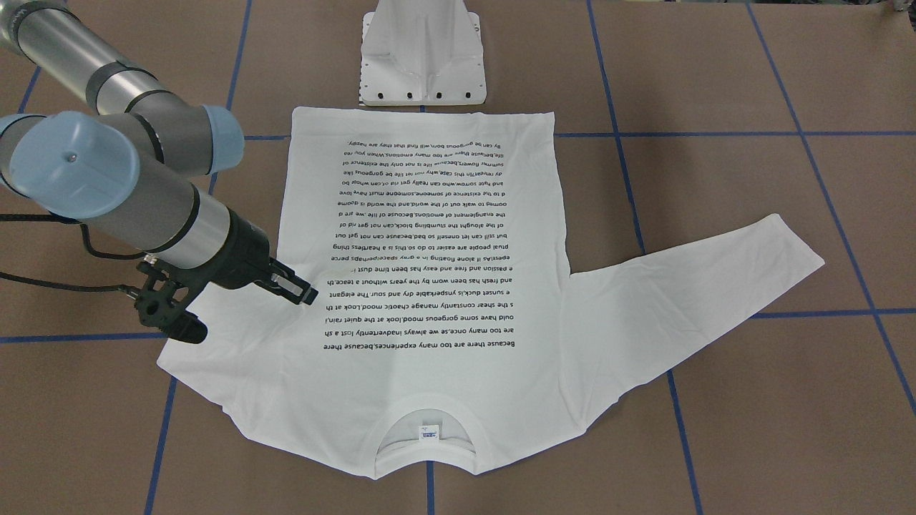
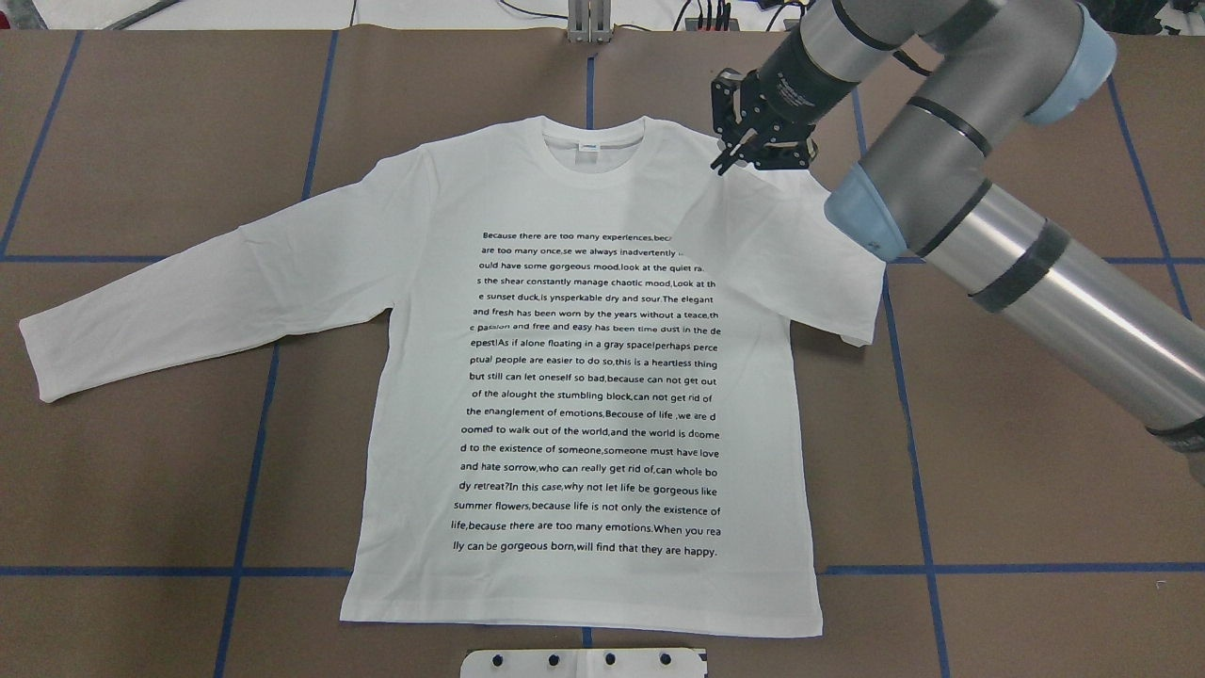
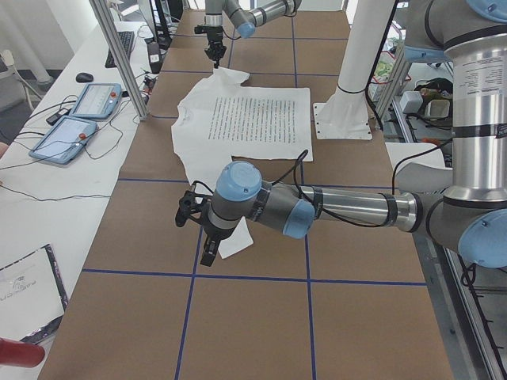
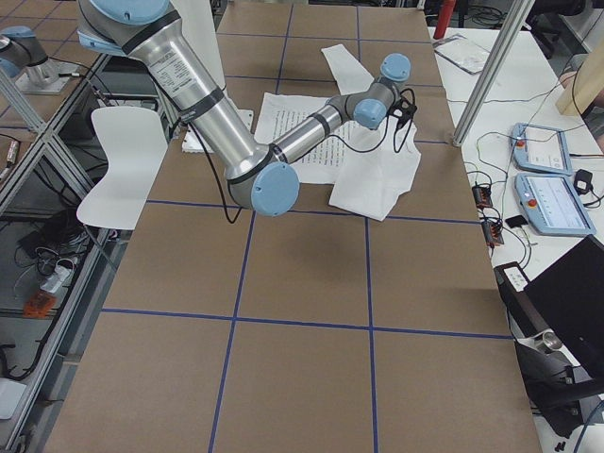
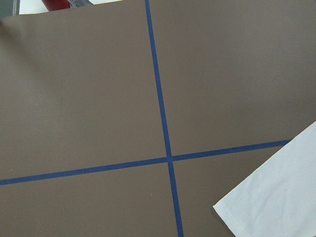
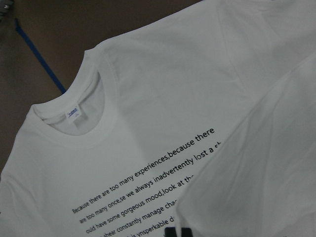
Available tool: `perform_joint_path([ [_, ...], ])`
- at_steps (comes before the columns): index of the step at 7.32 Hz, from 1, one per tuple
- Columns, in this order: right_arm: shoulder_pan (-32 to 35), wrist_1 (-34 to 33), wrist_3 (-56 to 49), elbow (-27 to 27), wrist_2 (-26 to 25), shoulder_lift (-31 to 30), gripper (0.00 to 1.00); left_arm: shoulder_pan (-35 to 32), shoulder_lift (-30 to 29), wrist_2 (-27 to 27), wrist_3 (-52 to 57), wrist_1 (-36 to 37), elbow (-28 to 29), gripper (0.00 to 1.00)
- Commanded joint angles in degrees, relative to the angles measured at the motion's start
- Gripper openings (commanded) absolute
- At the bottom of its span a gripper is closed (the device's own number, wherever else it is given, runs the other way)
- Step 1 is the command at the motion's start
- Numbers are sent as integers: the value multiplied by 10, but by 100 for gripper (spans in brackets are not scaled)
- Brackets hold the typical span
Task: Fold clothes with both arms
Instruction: 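Reach the right gripper to the sleeve nearest it and grasp it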
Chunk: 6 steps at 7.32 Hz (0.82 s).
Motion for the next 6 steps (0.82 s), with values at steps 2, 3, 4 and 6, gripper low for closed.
perform_joint_path([
  [2,-89,1,56,-33,-92,108,0,0,1,0,1,0,1,100],
  [3,-119,2,56,-38,-123,118,0,1,2,0,1,0,1,100],
  [4,-137,2,56,-64,-143,144,0,1,2,0,1,0,2,100],
  [6,-172,56,57,-107,-187,164,0,1,3,-1,1,0,2,100],
])
